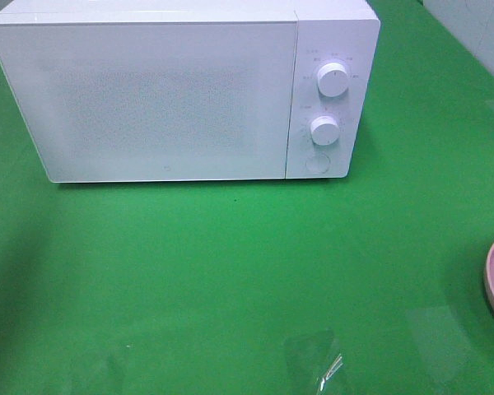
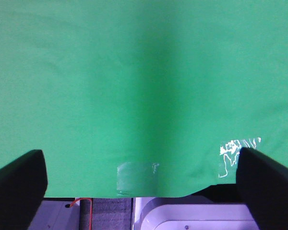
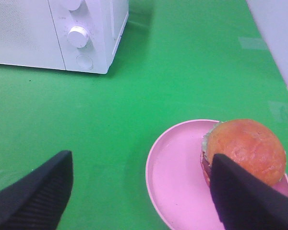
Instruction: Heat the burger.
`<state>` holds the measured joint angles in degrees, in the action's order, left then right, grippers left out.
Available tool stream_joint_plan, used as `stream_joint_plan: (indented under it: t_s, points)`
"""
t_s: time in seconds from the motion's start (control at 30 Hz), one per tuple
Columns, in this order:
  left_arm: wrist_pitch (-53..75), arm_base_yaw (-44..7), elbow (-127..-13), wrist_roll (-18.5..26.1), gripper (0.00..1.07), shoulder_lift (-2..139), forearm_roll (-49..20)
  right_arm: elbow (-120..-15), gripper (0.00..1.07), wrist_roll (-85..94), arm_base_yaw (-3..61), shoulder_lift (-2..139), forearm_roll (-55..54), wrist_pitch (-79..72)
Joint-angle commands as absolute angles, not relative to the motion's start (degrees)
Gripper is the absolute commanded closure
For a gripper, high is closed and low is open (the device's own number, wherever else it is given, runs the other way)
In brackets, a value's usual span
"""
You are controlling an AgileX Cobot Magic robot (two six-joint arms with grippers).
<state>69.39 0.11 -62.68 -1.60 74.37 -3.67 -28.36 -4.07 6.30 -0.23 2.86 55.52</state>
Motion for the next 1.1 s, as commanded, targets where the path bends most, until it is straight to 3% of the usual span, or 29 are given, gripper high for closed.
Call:
stream_joint_plan:
  t_s: [0.03, 0.23, 0.37, 0.67, 1.1]
  points:
    - [72.42, 1.38, -62.45, -1.43, 0.05, 71.16, -4.87, -28.13, 0.32, -4.35, 6.02, -1.72, 2.58, 54.89]
    - [71.39, 1.38, -57.87, -0.97, 0.05, 63.20, -4.41, -28.13, 0.32, -4.35, 6.02, -1.72, 2.58, 54.89]
    - [67.27, 1.38, -48.41, 1.83, 0.05, 51.34, -4.24, -28.13, 0.32, -4.30, 6.02, -1.72, 2.58, 54.89]
    - [64.80, 1.38, -35.24, 1.83, 0.05, 33.46, -4.07, -28.13, 0.32, -4.30, 6.02, -1.72, 2.58, 54.89]
    - [61.36, 1.38, -29.68, 1.15, 0.05, 10.60, -5.27, -28.13, 0.32, -4.30, 6.02, -1.72, 2.58, 54.89]
